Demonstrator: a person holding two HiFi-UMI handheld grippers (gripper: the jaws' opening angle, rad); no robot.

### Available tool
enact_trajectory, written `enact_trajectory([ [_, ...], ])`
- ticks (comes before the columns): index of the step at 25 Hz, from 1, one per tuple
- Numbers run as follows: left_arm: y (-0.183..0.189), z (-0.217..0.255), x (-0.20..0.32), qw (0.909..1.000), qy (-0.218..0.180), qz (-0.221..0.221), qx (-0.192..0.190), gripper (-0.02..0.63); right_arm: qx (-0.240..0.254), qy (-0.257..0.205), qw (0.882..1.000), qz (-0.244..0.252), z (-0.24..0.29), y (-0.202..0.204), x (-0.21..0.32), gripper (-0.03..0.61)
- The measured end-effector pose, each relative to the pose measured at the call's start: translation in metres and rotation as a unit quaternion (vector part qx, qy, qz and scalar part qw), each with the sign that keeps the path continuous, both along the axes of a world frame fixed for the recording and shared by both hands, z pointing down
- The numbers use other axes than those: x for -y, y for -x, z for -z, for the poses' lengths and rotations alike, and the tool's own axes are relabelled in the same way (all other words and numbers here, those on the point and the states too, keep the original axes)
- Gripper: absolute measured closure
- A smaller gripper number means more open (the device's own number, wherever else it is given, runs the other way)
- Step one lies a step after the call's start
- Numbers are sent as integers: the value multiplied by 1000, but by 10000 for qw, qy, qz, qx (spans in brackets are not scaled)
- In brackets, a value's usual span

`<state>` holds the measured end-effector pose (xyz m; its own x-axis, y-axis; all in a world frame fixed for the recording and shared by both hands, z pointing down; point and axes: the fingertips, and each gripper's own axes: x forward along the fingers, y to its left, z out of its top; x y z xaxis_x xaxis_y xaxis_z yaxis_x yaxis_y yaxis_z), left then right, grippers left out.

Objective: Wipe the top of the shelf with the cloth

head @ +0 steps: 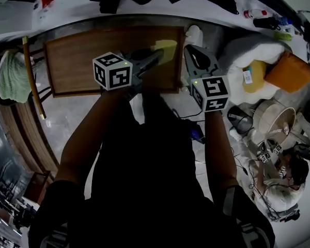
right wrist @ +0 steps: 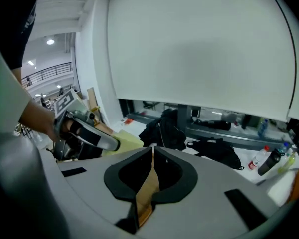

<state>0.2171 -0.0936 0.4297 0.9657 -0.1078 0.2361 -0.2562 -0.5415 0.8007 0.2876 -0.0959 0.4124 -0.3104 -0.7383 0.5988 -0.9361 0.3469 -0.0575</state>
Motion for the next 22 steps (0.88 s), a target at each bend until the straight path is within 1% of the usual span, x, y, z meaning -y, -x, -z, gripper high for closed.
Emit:
enact_trajectory([
  [3,-21,-27,12,9995,163,114,232,586,3,106,9998,-159,-16,-18,2,554],
  [7,-40,-59,25,9976,340,249,553,586,162,278,9991,-284,-43,-24,5,554],
  [11,-50,-89,37,9931,576,451,919,586,292,427,9972,-548,-63,-26,12,553],
  [14,-59,-106,36,9895,847,364,1112,586,326,521,9964,-588,-71,-25,16,552],
  [16,-60,-116,37,9862,945,406,1301,587,378,576,9960,-569,-73,-23,15,552],
  [17,-59,-119,39,9848,908,451,1407,586,401,602,9958,-558,-74,-22,14,552],
  [20,-59,-127,44,9822,598,498,1708,586,415,641,9956,-538,-74,-20,10,552],
  [22,-59,-132,45,9802,538,519,1833,586,404,651,9956,-541,-75,-18,7,552],
])
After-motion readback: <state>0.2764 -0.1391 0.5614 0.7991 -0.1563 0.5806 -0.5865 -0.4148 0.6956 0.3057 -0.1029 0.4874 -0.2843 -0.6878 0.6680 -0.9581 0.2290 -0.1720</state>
